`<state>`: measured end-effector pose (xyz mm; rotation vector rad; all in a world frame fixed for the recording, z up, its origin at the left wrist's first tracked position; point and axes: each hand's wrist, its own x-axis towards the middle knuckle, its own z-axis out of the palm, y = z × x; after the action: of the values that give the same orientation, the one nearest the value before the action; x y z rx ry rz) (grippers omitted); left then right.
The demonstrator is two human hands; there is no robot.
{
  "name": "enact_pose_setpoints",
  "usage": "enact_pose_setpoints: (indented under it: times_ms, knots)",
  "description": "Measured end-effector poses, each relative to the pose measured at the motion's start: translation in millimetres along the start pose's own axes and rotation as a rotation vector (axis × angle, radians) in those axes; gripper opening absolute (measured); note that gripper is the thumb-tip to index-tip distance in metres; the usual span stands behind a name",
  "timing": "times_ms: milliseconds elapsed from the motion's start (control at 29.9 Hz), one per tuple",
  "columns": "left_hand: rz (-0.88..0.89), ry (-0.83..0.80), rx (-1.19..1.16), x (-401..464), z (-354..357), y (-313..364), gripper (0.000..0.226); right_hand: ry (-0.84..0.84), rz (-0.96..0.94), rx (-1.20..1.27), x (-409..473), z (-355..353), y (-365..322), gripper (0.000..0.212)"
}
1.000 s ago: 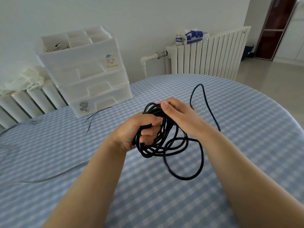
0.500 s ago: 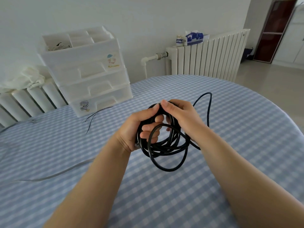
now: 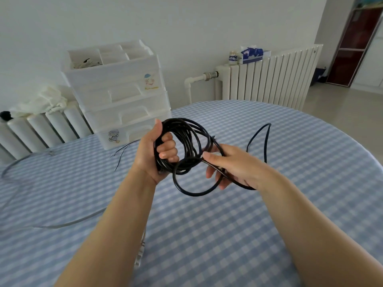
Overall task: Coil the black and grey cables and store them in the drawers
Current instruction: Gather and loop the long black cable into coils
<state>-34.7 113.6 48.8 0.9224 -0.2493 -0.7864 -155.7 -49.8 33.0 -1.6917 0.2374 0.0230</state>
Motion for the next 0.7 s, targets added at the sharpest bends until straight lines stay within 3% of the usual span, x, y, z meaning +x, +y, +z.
enact_pose_setpoints:
  times_ms: [67, 167, 267, 334, 434, 568, 702]
  knots:
    - [0.016, 0.018, -0.057, 1.8, -6.4, 5.1, 0.048, -0.074, 0.024, 0.126, -0.5, -7.7, 0.3, 0.027]
    - [0.038, -0.014, -0.151, 2.9, -12.2, 9.6, 0.047, 0.015, 0.035, 0.233, 2.8, -10.6, -1.2, 0.025]
    - [0.056, -0.017, -0.269, 2.3, -5.6, 2.5, 0.048, 0.201, 0.026, -0.001, 6.1, -1.0, 1.2, 0.022]
    - [0.071, 0.023, -0.335, 2.1, 3.3, -3.6, 0.049, 0.234, 0.031, -0.180, 7.5, 7.4, 4.7, 0.023]
    - [0.144, 0.120, -0.312, -0.4, 14.2, -9.6, 0.047, 0.145, 0.058, -0.310, 7.4, 15.5, 7.8, 0.033]
    - [0.209, 0.208, -0.320, -4.1, 22.8, -12.9, 0.047, 0.054, 0.086, -0.243, 10.2, 16.1, 8.4, 0.042]
    - [0.238, 0.228, -0.354, -4.0, 25.8, -10.9, 0.048, -0.123, 0.086, -0.288, 2.6, 13.2, 2.3, 0.028]
